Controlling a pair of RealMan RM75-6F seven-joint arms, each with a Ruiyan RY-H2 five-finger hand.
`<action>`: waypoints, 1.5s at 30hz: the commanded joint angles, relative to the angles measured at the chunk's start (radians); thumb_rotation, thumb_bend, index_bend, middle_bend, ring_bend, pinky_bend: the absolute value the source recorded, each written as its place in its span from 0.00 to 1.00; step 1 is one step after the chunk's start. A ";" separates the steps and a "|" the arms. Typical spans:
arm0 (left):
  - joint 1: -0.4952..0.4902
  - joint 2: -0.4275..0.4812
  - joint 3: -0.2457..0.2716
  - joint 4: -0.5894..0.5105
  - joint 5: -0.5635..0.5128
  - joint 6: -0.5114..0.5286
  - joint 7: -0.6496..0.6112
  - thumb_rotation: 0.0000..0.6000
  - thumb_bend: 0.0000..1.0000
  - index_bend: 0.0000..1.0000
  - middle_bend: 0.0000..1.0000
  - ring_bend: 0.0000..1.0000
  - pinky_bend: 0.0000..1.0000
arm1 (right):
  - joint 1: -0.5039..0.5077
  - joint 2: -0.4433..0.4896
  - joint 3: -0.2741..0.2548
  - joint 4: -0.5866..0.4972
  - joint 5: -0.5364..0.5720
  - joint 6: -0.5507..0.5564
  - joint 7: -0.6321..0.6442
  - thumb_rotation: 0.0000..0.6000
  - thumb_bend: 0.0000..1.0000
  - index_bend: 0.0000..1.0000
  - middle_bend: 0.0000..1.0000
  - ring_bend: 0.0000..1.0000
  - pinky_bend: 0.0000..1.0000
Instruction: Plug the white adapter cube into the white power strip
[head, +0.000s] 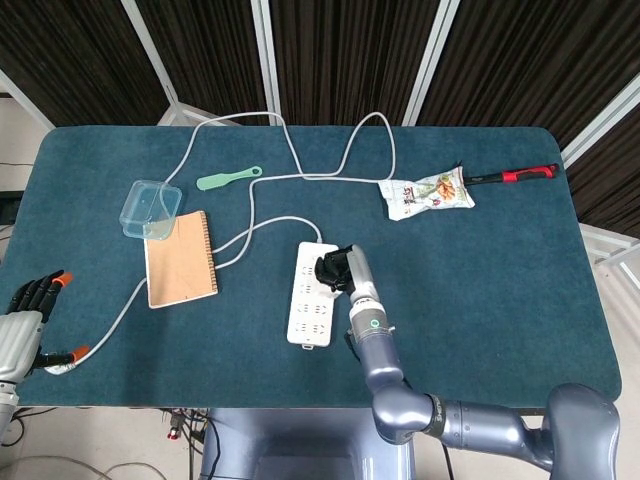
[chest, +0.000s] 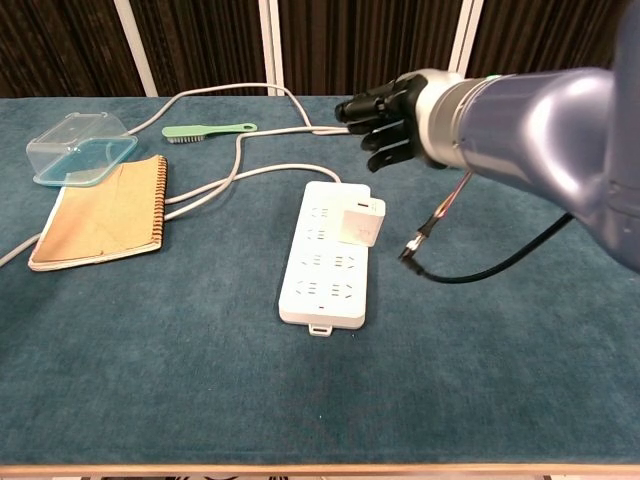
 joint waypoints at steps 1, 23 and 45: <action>0.000 0.000 0.000 0.000 0.000 0.000 -0.001 1.00 0.00 0.00 0.00 0.00 0.00 | 0.001 -0.034 0.040 0.021 0.053 -0.041 0.057 1.00 0.66 1.00 0.90 0.83 0.74; 0.000 0.001 0.000 0.001 0.001 0.000 -0.007 1.00 0.00 0.00 0.00 0.00 0.00 | -0.008 -0.122 0.054 0.121 0.027 -0.078 0.196 1.00 0.66 1.00 0.90 0.83 0.74; -0.002 0.003 -0.001 0.000 -0.003 -0.007 -0.017 1.00 0.00 0.00 0.00 0.00 0.00 | 0.010 -0.170 0.044 0.210 0.039 -0.121 0.186 1.00 0.66 1.00 0.90 0.83 0.74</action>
